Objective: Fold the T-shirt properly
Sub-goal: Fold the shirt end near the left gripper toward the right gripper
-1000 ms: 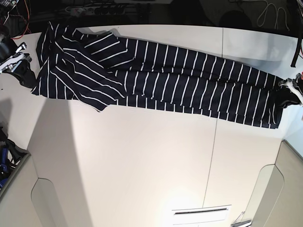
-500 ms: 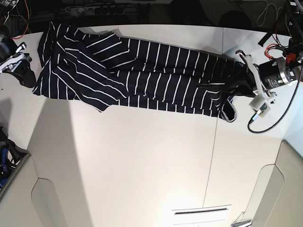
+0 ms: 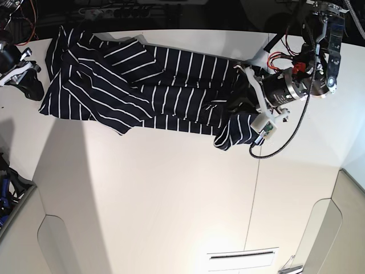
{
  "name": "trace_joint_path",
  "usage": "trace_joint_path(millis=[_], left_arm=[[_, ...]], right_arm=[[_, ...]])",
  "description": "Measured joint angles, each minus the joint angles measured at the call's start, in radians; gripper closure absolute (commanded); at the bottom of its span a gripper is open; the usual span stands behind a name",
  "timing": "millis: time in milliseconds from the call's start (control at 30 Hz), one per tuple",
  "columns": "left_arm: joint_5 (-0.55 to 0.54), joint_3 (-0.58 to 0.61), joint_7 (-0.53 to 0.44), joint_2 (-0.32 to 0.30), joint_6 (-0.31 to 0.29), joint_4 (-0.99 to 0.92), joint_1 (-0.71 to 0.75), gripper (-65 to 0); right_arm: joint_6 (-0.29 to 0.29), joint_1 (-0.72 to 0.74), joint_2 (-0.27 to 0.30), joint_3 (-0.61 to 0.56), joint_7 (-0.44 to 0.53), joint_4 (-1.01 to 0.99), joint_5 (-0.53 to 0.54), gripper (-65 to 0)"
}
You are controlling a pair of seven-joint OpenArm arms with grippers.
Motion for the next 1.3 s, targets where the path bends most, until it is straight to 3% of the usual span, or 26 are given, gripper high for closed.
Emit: trace_joint_path(millis=[33,100,167,233,300,600,1100,1167,1300], left_arm=[[-0.001,0.0,-0.001,0.016,0.0,-0.017,-0.01,0.0],[-0.002,0.0,-0.002,0.047,0.0,-0.041,-0.025,-0.6],[-0.003,0.0,-0.005,0.071,0.0,-0.052,-0.024,-13.3],[-0.021,0.0,-0.002,0.094,0.0,-0.053,-0.018,-25.3],[-0.057,0.0,-0.002,0.114,0.0,-0.053,-0.016,-31.6],[-0.089,0.004,0.007,0.208,0.0,-0.053,-0.017,-31.9],[-0.076,0.005,0.007,0.211,0.0,-0.053,-0.016,-31.8],[-0.075,0.005,0.007,0.211,0.0,-0.053,-0.018,-31.8],[-0.076,-0.007,0.011,0.211,-0.035,-0.04,-0.03,-31.8]], right_arm=[[0.0,0.0,0.0,0.0,0.0,0.0,0.0,0.0],[0.0,0.0,0.0,0.0,-0.008,0.0,0.0,-16.3],[0.0,0.0,0.0,0.0,-0.011,0.0,-0.031,-34.4],[0.0,0.0,0.0,0.0,-0.011,0.0,-0.052,-46.2],[0.0,-0.005,0.0,0.0,-0.01,0.0,-0.057,-46.0],[0.0,-0.005,0.0,-0.002,0.044,-0.131,-0.079,-46.0],[0.008,0.003,0.001,-0.269,0.085,-0.241,-0.043,-44.4],[0.008,0.006,0.001,-0.285,0.084,-0.241,-0.045,-36.8],[0.0,0.023,0.001,-0.282,0.071,-0.244,-0.09,-3.4]])
